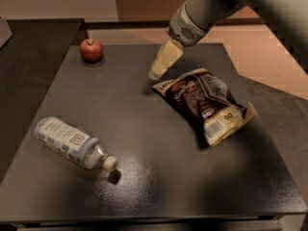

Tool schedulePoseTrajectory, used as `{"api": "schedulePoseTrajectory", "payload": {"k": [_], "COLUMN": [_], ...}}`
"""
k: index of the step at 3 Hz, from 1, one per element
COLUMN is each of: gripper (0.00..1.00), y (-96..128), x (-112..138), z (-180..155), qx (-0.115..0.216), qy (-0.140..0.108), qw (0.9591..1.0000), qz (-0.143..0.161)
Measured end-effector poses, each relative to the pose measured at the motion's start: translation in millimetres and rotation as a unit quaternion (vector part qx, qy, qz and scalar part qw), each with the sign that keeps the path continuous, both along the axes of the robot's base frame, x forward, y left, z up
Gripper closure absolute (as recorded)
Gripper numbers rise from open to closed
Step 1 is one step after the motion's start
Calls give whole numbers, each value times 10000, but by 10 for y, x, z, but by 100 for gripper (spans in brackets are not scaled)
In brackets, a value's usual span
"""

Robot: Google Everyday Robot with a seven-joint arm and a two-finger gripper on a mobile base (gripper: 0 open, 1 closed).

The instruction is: Pick apple

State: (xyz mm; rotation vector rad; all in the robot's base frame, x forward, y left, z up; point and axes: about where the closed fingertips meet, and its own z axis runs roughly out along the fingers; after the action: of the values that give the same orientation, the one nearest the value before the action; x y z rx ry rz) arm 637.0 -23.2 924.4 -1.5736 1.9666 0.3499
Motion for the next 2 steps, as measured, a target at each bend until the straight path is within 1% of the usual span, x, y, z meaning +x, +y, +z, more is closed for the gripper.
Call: {"api": "schedulePoseTrajectory", "payload": {"k": [1,2], "gripper": [0,0], "y": [335,617], "x": [123,276], "z": [-5,15], "qx": [230,422], "qy": [-119,-281], "qw": [9995,9983], "qz": [167,269]}}
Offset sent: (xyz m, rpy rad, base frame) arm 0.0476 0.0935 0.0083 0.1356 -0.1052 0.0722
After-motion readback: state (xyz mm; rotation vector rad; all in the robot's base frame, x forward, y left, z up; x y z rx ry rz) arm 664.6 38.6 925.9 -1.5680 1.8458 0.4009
